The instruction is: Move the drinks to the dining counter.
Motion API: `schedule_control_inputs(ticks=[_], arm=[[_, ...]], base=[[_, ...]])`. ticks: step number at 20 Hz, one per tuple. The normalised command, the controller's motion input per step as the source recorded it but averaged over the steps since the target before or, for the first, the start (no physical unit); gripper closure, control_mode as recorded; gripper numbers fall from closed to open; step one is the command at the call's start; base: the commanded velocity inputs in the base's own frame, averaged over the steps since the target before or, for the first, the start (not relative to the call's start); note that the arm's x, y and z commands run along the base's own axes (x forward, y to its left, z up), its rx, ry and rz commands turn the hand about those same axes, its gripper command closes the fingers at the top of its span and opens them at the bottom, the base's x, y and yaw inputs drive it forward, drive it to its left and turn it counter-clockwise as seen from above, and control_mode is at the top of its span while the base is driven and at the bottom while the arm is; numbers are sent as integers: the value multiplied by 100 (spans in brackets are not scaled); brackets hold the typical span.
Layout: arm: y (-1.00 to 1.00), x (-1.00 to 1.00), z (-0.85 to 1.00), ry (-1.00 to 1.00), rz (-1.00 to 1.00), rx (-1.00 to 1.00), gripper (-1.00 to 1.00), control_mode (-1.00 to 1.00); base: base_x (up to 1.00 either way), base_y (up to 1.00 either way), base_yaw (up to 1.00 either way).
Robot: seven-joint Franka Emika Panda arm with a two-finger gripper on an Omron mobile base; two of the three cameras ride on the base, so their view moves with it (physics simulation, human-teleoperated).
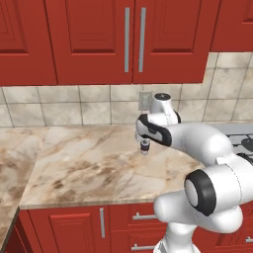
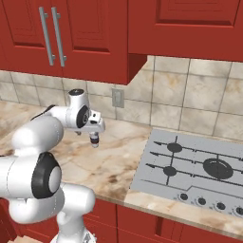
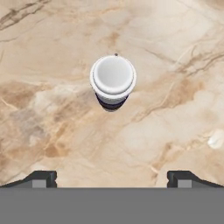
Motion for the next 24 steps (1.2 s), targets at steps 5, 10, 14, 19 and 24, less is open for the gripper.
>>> schedule_control_inputs(ticks=[5,10,14,19,24], arm=[[1,9,-4,0,0,0,-100,-100],[3,11,-2,0,0,0,-100,-100],[4,15,-4,1,0,0,-100,-100],[3,16,-8,2,0,0,-100,-100],[1,13,-9,2,0,0,-100,-100]], base=[[0,0,0],[0,0,0],[0,0,0],[0,0,0],[0,0,0]])
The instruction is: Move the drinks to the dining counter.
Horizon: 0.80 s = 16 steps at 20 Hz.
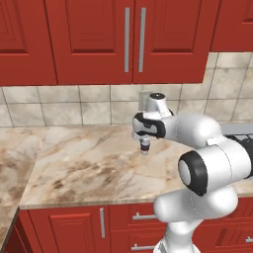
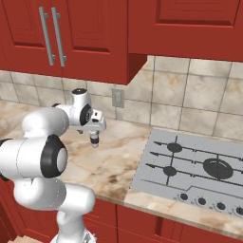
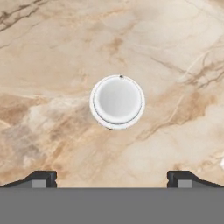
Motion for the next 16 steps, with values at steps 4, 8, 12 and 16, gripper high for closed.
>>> schedule_control_inputs(ticks=[4,8,12,16], arm=[[0,12,-6,0,0,0,-100,-100],[0,12,-5,0,0,0,-100,-100],[0,13,-7,0,0,0,-100,-100],[0,13,-8,0,0,0,-100,-100]], base=[[0,0,0],[0,0,0],[0,0,0],[0,0,0]])
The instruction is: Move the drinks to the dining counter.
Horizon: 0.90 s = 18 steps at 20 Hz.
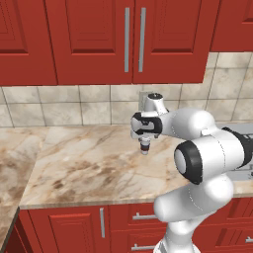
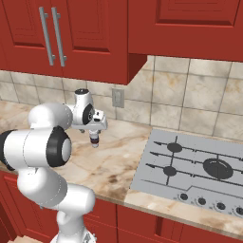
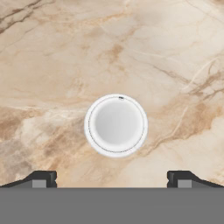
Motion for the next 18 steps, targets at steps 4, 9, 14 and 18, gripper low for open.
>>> schedule_control_inputs(ticks=[4,9,14,18], arm=[[0,14,-8,0,0,0,-100,-100],[0,13,-7,0,0,0,-100,-100],[0,12,-6,0,0,0,-100,-100],[0,10,-7,0,0,0,-100,-100]], base=[[0,0,0],[0,0,0],[0,0,0],[0,0,0]])
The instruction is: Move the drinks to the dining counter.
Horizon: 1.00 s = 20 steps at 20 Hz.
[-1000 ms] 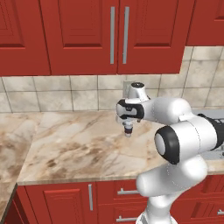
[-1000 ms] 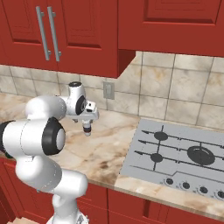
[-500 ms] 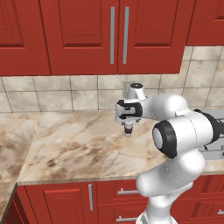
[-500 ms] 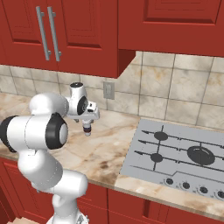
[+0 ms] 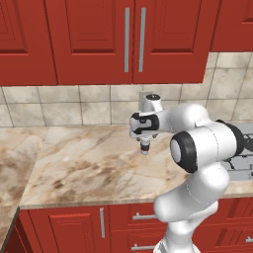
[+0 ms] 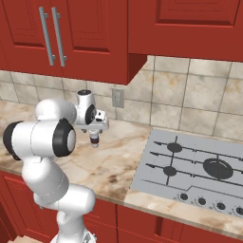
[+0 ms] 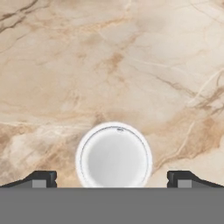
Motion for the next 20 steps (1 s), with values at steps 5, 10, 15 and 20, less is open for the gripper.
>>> schedule_control_inputs(ticks=[5,10,15,20], arm=[[0,5,-7,0,0,0,-100,-100],[0,4,-6,1,0,0,-100,-100],[0,2,-4,2,0,0,-100,-100],[0,0,-7,2,0,0,-100,-100]], base=[[0,0,0],[0,0,0],[0,0,0],[0,0,0]])
